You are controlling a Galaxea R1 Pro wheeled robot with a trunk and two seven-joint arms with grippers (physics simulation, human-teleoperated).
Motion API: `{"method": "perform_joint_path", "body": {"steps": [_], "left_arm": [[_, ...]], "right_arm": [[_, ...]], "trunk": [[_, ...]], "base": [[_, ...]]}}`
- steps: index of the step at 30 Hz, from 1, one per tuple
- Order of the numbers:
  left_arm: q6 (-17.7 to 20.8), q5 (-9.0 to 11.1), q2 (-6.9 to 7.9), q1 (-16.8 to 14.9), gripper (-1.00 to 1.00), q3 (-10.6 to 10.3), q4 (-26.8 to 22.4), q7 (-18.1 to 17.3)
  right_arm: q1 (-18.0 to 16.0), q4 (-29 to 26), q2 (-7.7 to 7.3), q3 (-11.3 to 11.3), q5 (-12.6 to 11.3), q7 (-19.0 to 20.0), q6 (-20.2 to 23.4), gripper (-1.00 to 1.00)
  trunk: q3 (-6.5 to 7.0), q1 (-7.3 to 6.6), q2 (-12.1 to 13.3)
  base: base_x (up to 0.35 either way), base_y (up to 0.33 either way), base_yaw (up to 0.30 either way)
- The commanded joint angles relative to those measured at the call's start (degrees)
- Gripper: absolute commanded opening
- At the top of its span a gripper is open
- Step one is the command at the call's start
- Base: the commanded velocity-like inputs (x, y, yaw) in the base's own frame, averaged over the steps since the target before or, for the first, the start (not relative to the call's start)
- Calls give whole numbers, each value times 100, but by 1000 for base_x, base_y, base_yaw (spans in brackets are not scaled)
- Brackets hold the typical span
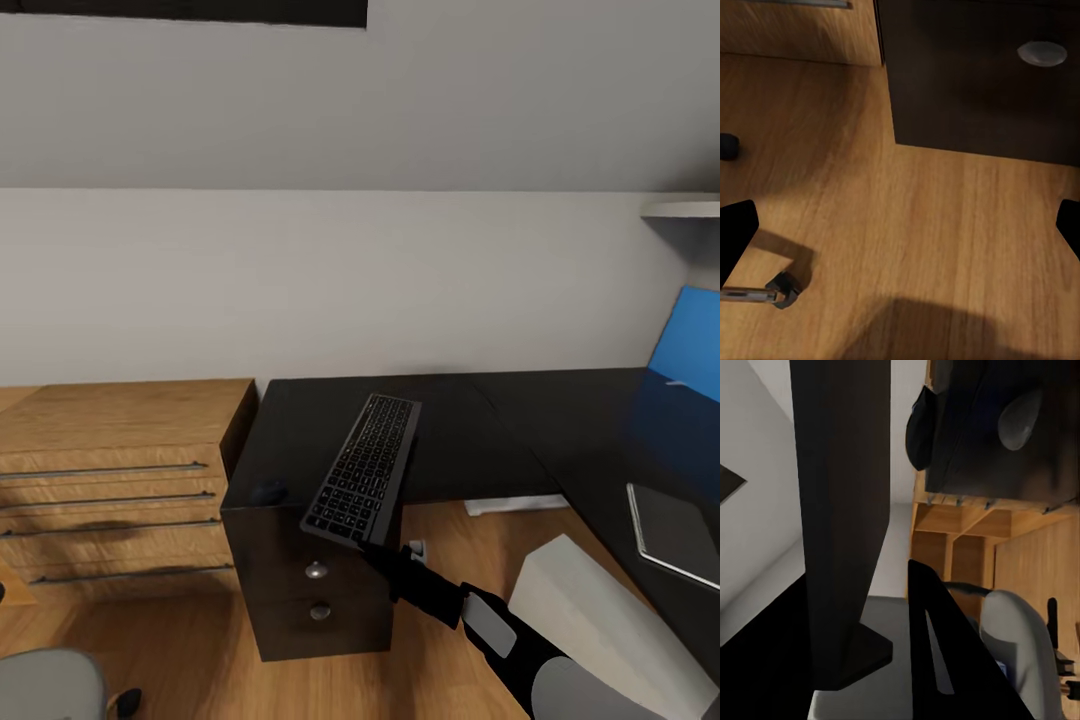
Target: In the bedroom, organize the workspace by keeping the computer under the desk, ensuring the monitor is on the desk, placing the keyboard on the desk next to the monitor, placing the mouse on the desk next to the keyboard, moving the folder from the swivel chair onto the desk next to the mouse, stacking the notebook on top of the folder with the pen on top of the notebook, and positioning the swivel chair next to the desk.
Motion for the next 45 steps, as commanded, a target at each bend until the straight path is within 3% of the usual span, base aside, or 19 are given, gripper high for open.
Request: {"method": "perform_joint_path", "body": {"steps": [1, 10, 28, 29, 39, 45], "left_arm": [[-35, 60, 5, -6, 100, -39, 3, 33], [-35, 56, 5, -6, 100, -39, 3, 26], [-35, 57, 13, -6, 100, -39, 10, 8], [-35, 58, 14, -6, 100, -39, 11, 6], [-35, 42, 37, -6, 100, -30, 36, 13], [-35, 42, 40, -6, 100, -31, 38, 16]], "right_arm": [[-5, 1, -5, 27, -69, 7, 48, -100], [-7, -7, -3, 27, -69, 13, 55, -100], [-9, -25, -5, 35, -60, 24, 62, -100], [-9, -25, -4, 36, -60, 22, 63, 100], [-8, -43, -3, 36, -51, 24, 56, 100], [-7, -65, -3, 36, -44, 27, 52, 100]], "trunk": [[-24, 22, -44], [-185, 220, -405], [-185, 220, -405], [-185, 220, -405], [-185, 220, -405], [-185, 220, -405]], "base": [[0, 0, 0], [0, 0, 0], [0, 0, 0], [0, 0, 0], [-1, 0, 0], [-252, 0, 0]]}}
